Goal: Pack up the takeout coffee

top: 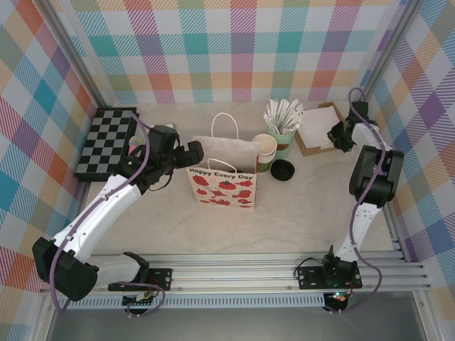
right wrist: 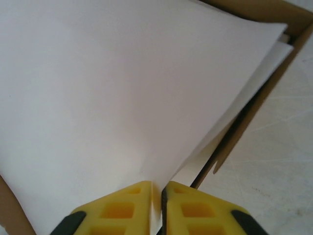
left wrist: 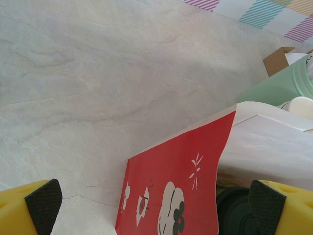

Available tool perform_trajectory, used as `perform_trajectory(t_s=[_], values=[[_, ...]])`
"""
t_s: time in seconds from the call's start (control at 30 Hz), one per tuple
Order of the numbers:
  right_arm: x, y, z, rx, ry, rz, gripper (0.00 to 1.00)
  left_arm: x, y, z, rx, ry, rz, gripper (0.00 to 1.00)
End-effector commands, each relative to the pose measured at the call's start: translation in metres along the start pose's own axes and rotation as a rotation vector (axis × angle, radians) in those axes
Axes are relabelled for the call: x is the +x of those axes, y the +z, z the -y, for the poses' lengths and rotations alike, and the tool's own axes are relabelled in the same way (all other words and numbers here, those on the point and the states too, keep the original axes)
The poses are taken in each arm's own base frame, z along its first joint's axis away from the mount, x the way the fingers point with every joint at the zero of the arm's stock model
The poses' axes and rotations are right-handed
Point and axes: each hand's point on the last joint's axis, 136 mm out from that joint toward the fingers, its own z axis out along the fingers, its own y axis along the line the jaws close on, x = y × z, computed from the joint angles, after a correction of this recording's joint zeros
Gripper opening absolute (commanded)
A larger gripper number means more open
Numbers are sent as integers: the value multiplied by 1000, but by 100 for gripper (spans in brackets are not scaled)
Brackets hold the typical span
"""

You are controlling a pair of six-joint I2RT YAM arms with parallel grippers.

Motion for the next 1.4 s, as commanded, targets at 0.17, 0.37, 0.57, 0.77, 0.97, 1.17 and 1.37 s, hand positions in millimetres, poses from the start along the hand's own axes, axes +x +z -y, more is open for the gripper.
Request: perform_trajectory(t_s=[0.17, 0.37, 0.57, 0.77, 0.97, 1.17, 1.37], values=[[-39, -56, -47, -182, -148, 239, 0, -23, -13, 3, 23, -7, 75, 100], [-37, -133, -85, -395, -312, 395, 0, -32, -30, 5, 61, 6, 127, 100], [-15, -228, -113, -548, -500, 507, 0, -30, -59, 49, 326, 219, 149, 100], [48, -317, -152, -687, -772, 538, 0, -33, -85, 96, 545, 427, 130, 100], [106, -399, -186, -802, -829, 566, 0, -37, -120, 155, 765, 636, 209, 100], [156, -441, -216, -901, -827, 532, 0, -57, -121, 211, 749, 784, 309, 100], [184, -451, -238, -964, -829, 509, 0, -64, -107, 262, 816, 812, 271, 100]])
